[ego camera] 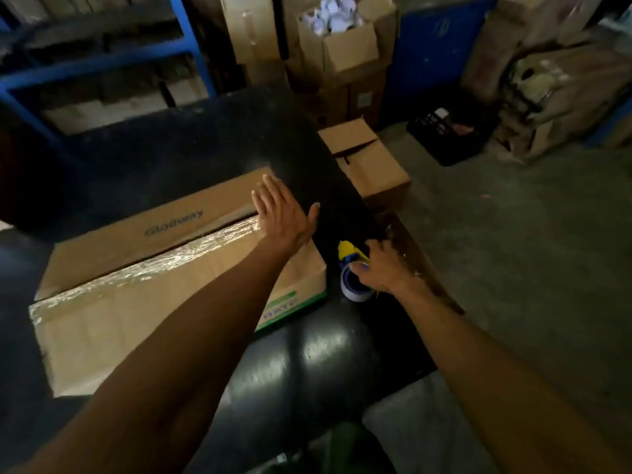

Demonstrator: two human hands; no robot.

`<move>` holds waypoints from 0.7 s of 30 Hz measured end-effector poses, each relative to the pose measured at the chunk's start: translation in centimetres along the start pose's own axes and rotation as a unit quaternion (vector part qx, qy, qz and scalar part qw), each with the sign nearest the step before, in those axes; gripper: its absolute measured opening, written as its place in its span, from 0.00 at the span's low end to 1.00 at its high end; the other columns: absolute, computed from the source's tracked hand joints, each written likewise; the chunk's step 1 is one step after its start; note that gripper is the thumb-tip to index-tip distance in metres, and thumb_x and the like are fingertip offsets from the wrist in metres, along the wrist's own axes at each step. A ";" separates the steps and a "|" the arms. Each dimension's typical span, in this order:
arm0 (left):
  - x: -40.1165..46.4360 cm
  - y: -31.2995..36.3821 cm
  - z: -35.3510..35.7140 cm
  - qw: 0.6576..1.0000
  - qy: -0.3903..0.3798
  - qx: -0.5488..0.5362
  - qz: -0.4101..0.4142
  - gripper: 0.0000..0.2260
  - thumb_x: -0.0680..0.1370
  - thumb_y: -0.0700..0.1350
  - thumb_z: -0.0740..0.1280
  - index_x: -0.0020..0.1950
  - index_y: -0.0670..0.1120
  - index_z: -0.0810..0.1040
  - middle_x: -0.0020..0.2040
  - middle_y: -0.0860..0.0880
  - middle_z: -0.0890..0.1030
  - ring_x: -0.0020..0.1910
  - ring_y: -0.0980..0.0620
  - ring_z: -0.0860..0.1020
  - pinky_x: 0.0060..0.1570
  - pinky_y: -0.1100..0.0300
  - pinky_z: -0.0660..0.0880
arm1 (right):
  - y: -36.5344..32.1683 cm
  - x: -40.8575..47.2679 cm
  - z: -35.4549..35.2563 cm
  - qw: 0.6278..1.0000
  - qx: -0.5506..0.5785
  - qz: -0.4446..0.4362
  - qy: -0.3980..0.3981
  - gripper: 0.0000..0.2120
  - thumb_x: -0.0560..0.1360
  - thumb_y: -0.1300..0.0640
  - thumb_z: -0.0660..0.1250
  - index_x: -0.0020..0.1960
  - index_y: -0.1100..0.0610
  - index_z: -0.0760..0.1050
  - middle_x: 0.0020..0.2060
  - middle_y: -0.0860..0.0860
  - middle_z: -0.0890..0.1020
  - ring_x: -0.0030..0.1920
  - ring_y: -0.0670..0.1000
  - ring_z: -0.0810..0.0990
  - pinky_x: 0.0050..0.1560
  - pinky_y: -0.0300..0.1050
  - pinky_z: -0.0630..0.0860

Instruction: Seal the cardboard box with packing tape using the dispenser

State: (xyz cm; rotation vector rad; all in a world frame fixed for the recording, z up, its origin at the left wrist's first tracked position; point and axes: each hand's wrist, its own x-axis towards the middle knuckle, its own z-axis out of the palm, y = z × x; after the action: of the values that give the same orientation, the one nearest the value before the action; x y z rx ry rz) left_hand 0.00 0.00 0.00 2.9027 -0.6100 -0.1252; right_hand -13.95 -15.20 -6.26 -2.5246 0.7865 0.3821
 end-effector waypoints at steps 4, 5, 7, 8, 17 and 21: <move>0.3 0.4 2.3 0.999 -0.011 -0.013 -0.047 0.36 0.82 0.53 0.55 0.79 0.34 0.44 0.80 0.33 0.45 0.79 0.34 0.44 0.77 0.41 0.41 | 0.6 1.9 1.4 0.997 -0.030 -0.006 -0.074 0.31 0.75 0.46 0.68 0.73 0.53 0.61 0.67 0.64 0.68 0.66 0.66 0.69 0.63 0.57 0.69; 0.3 0.5 2.8 0.998 -0.012 -0.019 -0.052 0.34 0.82 0.51 0.55 0.80 0.34 0.44 0.80 0.33 0.45 0.79 0.35 0.44 0.78 0.42 0.41 | 0.7 2.5 1.8 0.995 -0.032 -0.003 -0.093 0.30 0.75 0.49 0.68 0.73 0.52 0.60 0.66 0.63 0.69 0.65 0.66 0.70 0.61 0.57 0.70; 0.2 0.6 3.4 0.998 -0.007 -0.026 -0.054 0.33 0.81 0.49 0.55 0.80 0.35 0.46 0.80 0.34 0.45 0.79 0.35 0.44 0.78 0.42 0.40 | 0.9 3.6 1.9 0.993 -0.046 -0.018 -0.109 0.30 0.73 0.55 0.67 0.72 0.51 0.61 0.64 0.63 0.73 0.64 0.66 0.73 0.60 0.56 0.70; 0.3 0.7 3.4 0.998 -0.001 -0.024 -0.053 0.33 0.81 0.49 0.55 0.80 0.35 0.47 0.80 0.33 0.46 0.79 0.35 0.44 0.78 0.42 0.40 | 0.9 4.1 1.5 0.992 -0.050 -0.029 -0.117 0.29 0.73 0.56 0.67 0.72 0.52 0.63 0.63 0.62 0.75 0.63 0.65 0.74 0.60 0.55 0.70; -0.6 1.1 4.1 0.998 -0.021 0.000 -0.053 0.35 0.81 0.51 0.55 0.79 0.33 0.46 0.80 0.32 0.47 0.79 0.34 0.45 0.77 0.40 0.42 | 1.0 6.0 -3.2 0.906 0.379 0.064 -0.174 0.15 0.62 0.55 0.69 0.49 0.53 0.82 0.47 0.57 0.83 0.46 0.57 0.81 0.42 0.49 0.77; -2.9 1.4 4.1 0.999 -0.024 -0.018 -0.040 0.35 0.81 0.52 0.55 0.79 0.34 0.43 0.80 0.34 0.44 0.79 0.36 0.43 0.77 0.42 0.40 | -1.4 4.6 -6.4 0.844 0.505 0.045 -0.177 0.10 0.74 0.60 0.63 0.50 0.60 0.81 0.43 0.58 0.83 0.40 0.53 0.83 0.41 0.44 0.78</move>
State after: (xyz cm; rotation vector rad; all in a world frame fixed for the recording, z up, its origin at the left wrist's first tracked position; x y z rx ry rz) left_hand -3.71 -0.73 -3.63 2.8967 -0.4941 -0.2136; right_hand -8.66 -19.58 -2.15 -1.3788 0.6943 0.3234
